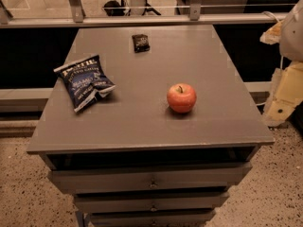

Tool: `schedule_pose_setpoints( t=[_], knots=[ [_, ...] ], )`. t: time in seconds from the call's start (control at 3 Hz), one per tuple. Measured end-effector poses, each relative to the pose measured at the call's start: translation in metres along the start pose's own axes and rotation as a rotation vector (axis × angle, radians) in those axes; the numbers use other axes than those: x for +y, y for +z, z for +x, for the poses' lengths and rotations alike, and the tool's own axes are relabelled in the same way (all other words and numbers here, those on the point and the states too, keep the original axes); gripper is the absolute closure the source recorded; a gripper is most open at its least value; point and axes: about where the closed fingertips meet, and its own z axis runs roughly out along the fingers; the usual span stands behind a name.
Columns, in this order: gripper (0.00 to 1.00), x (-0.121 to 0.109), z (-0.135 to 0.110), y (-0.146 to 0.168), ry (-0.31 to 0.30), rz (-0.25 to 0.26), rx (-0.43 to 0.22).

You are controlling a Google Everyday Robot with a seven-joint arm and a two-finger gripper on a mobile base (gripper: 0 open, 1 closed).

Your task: Pick blue chip bag

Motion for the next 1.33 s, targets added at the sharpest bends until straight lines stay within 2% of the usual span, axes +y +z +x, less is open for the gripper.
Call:
schedule_pose_setpoints(
  t=[0.33, 0.67, 1.0, 1.33],
  knots=[
    [0.00, 0.000, 0.000, 0.000, 0.000, 0.000, 0.000],
    [0.00, -0.003, -0.031, 0.029, 0.015, -0.030, -0.066],
    [0.00, -0.007, -0.098, 0.080, 0.022, -0.098, -0.174],
    [0.00, -0.013, -0.210, 0.139, 0.021, -0.179, -0.321]
  ],
)
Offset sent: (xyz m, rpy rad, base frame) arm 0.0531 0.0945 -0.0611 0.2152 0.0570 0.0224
